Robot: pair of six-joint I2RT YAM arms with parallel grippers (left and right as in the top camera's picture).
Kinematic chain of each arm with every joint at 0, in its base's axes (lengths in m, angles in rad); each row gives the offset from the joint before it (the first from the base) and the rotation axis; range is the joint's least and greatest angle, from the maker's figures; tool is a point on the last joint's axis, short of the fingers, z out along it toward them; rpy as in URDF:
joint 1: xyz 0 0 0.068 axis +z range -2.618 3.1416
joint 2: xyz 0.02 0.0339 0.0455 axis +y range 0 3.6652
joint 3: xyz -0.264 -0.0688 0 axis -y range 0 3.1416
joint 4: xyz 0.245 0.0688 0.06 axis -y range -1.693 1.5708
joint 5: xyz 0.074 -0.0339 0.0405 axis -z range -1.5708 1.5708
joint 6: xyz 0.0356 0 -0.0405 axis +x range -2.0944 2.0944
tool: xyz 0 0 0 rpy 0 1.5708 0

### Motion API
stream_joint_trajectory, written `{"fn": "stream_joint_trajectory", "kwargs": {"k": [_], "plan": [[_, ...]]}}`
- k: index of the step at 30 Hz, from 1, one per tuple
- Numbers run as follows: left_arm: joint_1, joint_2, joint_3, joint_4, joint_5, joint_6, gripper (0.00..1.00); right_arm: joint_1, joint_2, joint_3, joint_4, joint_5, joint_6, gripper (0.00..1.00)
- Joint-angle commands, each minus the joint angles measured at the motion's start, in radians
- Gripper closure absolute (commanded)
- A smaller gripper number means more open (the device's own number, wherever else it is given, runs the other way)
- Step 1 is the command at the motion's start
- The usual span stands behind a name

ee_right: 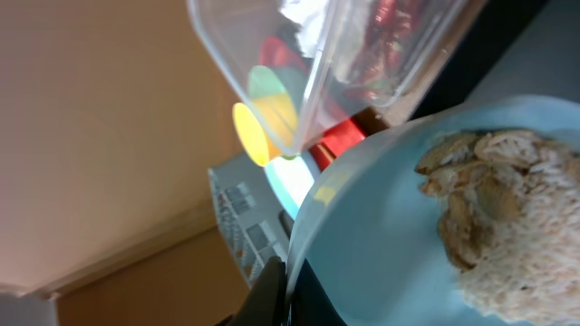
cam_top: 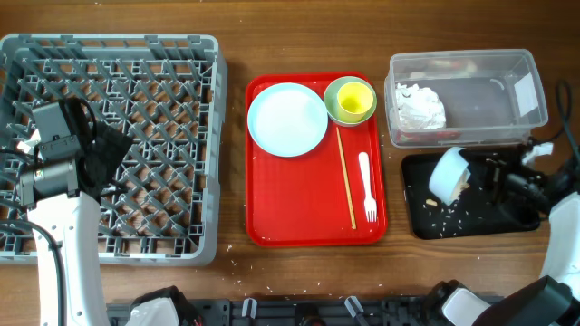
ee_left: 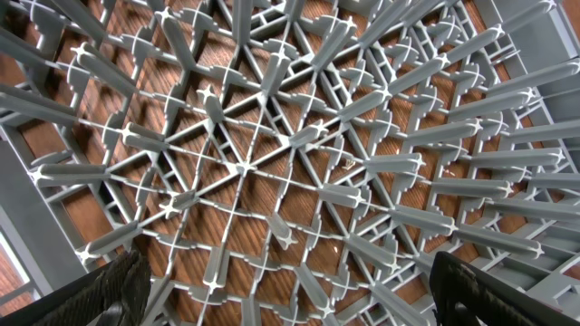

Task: Sort waste into correct bins and load items into the dishwasher rack
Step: 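Tip the bowl to pour the rice onto the black tray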

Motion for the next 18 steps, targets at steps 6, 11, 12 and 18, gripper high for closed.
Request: {"fn": "stream_joint_trajectory", "kwargs": {"k": [6, 11, 12, 18], "plan": [[0.005, -0.009, 0.0, 0.0, -0.002, -0.014, 0.0, -0.12, -0.003, -0.175, 0.164, -0.285, -0.077, 0.96], [0.005, -0.009, 0.0, 0.0, -0.002, -0.014, 0.0, -0.142, -0.003, -0.18, 0.217, -0.376, -0.027, 0.96], [0.005, -0.009, 0.0, 0.0, -0.002, -0.014, 0.0, -0.15, -0.003, -0.188, 0.224, -0.376, -0.02, 0.96], [0.005, -0.009, 0.0, 0.0, -0.002, -0.014, 0.0, -0.269, 0.001, -0.234, 0.335, -0.528, 0.042, 0.96]]}}
